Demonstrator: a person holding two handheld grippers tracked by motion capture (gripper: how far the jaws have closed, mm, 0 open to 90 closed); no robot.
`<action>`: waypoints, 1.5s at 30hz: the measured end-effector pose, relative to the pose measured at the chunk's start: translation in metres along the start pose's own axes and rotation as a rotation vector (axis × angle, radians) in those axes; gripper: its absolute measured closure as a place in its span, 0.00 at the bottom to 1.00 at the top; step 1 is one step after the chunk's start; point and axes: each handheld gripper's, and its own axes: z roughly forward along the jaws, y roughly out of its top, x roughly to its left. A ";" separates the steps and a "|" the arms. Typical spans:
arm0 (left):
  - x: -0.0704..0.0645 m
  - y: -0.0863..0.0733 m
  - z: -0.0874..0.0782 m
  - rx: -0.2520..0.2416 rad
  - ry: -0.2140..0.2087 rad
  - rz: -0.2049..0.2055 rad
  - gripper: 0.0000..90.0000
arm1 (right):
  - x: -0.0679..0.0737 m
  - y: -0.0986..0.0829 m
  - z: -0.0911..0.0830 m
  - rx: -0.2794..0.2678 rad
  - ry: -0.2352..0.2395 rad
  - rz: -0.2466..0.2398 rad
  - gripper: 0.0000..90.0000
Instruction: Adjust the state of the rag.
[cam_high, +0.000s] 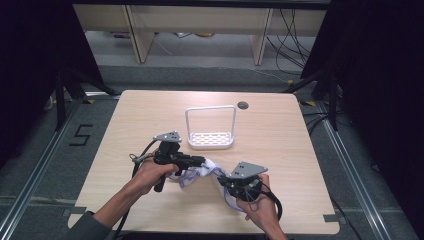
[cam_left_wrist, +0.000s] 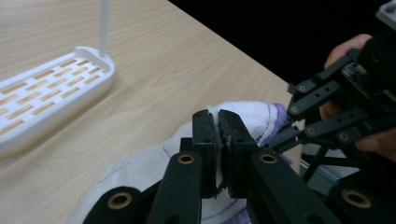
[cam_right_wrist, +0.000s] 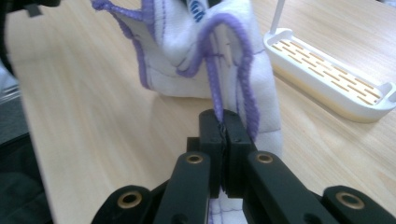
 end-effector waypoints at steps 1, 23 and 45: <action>-0.001 0.000 0.000 -0.011 -0.015 -0.001 0.95 | 0.001 0.000 -0.004 -0.001 -0.010 0.000 1.00; 0.022 -0.005 -0.045 -0.065 0.100 -0.019 0.97 | -0.025 -0.006 -0.037 -0.036 -0.055 0.005 1.00; 0.067 -0.096 -0.039 0.024 0.172 -0.176 0.96 | -0.087 -0.023 0.012 0.118 -0.061 0.148 0.99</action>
